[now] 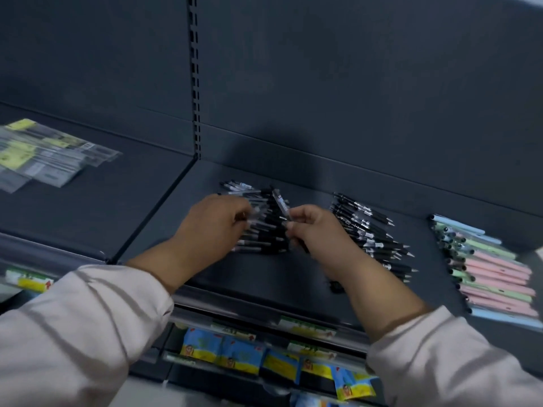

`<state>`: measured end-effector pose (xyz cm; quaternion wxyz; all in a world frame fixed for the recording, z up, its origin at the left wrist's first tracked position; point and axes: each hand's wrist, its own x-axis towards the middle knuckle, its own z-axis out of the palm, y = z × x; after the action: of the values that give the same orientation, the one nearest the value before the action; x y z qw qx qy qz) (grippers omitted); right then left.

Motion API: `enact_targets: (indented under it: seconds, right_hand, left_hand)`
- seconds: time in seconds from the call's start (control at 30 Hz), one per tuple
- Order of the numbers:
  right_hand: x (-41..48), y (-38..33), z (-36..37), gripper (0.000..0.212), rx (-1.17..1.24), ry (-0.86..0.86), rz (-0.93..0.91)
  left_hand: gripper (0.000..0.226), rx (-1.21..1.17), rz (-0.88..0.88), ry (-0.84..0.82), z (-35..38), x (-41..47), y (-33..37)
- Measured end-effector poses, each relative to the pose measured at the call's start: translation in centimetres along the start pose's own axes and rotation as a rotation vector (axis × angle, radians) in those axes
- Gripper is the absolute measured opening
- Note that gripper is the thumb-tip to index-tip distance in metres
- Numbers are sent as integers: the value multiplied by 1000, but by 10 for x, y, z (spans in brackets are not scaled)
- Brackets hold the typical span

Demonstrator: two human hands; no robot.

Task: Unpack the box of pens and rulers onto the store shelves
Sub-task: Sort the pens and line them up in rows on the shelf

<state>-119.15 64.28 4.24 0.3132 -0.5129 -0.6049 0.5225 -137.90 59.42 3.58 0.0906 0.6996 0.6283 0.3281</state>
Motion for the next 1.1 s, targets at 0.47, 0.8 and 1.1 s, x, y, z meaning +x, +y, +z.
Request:
enact_targets:
  seconds: [0.47,0.8,1.1]
  right_hand:
    - [8,-22,19,16,-84,-292,-135]
    - [67,-14,21,21,-739,-270,-246]
    - [79,-16,34,33,-908,-211,-386]
  left_hand:
    - [14,-975,-745,28,-1,4,36]
    - [16,-103,-699,3,0,-15,7]
    - [40,317,-605,-18,-10,-34,7]
